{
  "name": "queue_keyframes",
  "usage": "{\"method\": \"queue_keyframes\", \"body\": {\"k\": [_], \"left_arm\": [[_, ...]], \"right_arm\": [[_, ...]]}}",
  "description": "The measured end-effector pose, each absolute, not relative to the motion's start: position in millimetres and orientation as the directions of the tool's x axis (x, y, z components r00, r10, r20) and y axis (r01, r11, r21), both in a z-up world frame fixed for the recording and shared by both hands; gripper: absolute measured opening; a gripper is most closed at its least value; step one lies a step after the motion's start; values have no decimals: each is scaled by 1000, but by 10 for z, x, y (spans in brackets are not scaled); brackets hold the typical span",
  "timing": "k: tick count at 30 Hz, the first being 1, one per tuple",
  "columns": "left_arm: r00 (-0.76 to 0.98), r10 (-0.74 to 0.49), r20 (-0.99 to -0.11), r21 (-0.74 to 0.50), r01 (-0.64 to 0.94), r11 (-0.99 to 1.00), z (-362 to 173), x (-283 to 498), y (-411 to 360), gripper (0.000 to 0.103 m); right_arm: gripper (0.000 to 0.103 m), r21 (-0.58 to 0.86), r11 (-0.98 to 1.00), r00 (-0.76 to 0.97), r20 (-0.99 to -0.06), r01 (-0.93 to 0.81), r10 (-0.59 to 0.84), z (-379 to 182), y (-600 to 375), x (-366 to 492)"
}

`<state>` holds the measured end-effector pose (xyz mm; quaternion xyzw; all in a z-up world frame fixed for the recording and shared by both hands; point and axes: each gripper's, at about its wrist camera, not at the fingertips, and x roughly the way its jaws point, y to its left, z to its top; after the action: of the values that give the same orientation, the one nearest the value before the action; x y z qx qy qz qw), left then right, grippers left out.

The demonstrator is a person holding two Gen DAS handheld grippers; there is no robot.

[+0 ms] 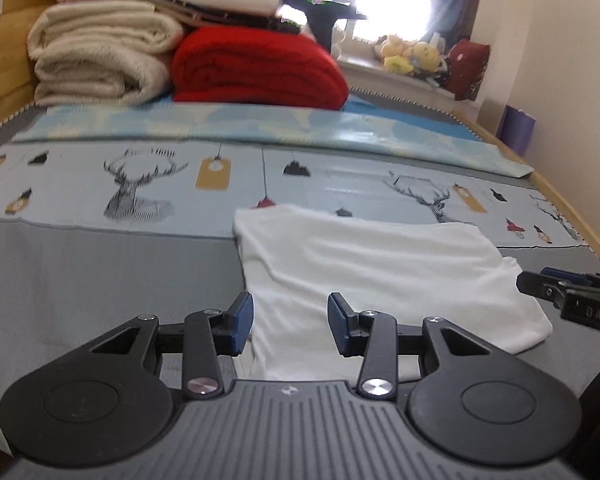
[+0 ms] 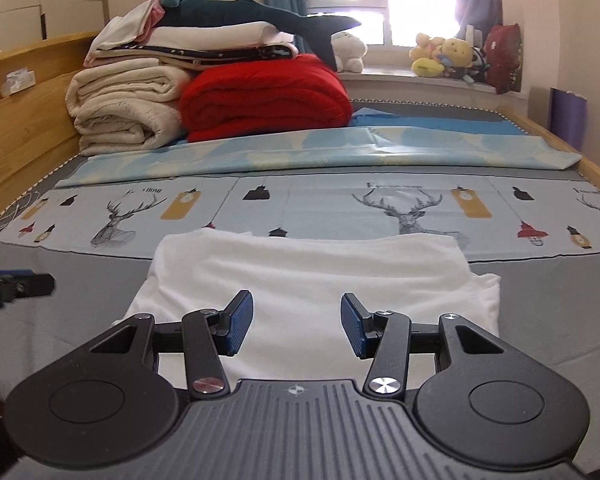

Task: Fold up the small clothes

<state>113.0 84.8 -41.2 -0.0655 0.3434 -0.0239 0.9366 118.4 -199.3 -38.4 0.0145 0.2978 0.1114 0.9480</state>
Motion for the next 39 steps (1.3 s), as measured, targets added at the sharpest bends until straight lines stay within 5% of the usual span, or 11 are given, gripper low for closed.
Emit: {"method": "queue_keyframes", "body": {"k": [13, 16, 20, 24, 39], "left_arm": [[732, -133, -668, -242, -45, 969, -506, 1336, 1154, 44], [741, -173, -649, -199, 54, 978, -398, 1397, 1225, 26], [762, -239, -602, -176, 166, 970, -260, 1459, 1422, 26], [741, -235, -629, -287, 60, 956, -407, 1536, 1601, 26], [685, -166, -710, -250, -24, 968, -626, 1834, 1726, 26]], "right_arm": [[51, -13, 947, 768, -588, -322, 253, -579, -1593, 1256], [51, -27, 937, 762, -590, -347, 265, -614, -1482, 1264], [47, -32, 925, 753, -591, -380, 289, -650, -1337, 1274], [47, -52, 899, 725, -612, -436, 317, -729, -1158, 1253], [48, -212, 711, 612, -699, -671, 369, -1169, -156, 1180]]}}
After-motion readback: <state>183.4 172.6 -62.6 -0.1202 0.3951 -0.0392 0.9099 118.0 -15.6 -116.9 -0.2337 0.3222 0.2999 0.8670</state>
